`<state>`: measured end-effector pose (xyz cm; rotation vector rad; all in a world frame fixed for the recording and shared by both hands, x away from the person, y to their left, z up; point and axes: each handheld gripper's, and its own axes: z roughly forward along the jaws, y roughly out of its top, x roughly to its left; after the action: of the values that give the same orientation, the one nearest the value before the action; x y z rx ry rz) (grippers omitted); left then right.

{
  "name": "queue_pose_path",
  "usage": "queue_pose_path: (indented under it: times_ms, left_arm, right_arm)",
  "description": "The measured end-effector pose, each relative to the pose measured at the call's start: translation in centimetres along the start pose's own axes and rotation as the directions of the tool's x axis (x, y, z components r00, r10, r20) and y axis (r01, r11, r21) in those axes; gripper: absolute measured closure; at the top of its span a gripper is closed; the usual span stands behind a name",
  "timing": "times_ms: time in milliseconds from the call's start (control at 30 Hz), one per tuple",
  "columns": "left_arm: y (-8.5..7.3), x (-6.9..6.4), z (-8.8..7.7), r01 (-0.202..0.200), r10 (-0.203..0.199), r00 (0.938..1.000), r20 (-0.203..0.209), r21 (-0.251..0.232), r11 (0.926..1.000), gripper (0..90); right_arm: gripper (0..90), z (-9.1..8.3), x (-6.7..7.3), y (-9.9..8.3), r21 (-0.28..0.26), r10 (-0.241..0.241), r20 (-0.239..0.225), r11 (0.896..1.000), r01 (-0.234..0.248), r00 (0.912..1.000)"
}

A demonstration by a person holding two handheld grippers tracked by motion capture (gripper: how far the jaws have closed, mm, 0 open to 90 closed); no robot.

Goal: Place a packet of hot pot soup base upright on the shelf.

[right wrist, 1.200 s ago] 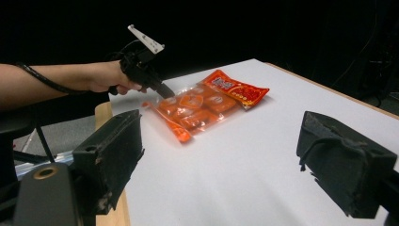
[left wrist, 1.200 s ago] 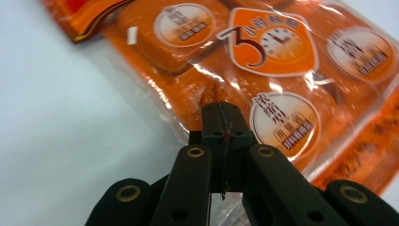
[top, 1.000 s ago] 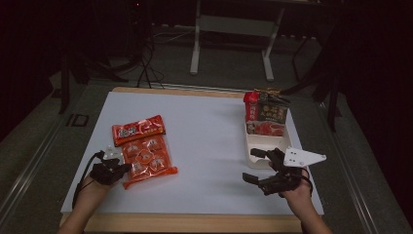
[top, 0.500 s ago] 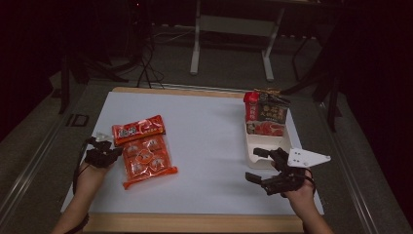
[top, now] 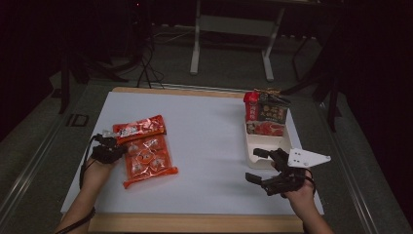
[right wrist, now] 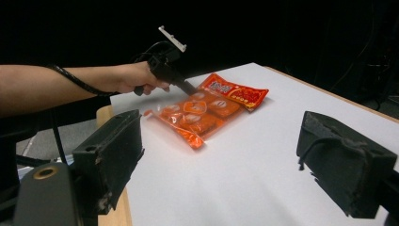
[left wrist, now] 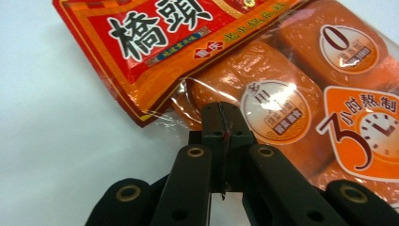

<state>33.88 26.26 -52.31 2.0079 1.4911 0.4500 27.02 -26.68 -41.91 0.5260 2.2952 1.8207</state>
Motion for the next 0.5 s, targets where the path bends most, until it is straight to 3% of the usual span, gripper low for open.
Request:
queue_pose_path:
  times_ms: [400, 500]
  left_arm:
    - [1.5, -4.1, 1.5, -0.074, 0.073, 0.9943, 0.078, -0.001, 0.9973, 90.0]
    - [1.7, -5.0, 1.7, -0.090, 0.089, 0.9926, 0.082, 0.002, 0.9960, 90.0]
  right_arm:
    - [14.3, -0.1, -0.1, 0.0, -0.004, 0.001, 0.000, 1.000, -0.001, 1.0000]
    - [14.4, -0.2, -0.1, 0.0, -0.005, 0.002, 0.001, 1.000, -0.002, 1.0000]
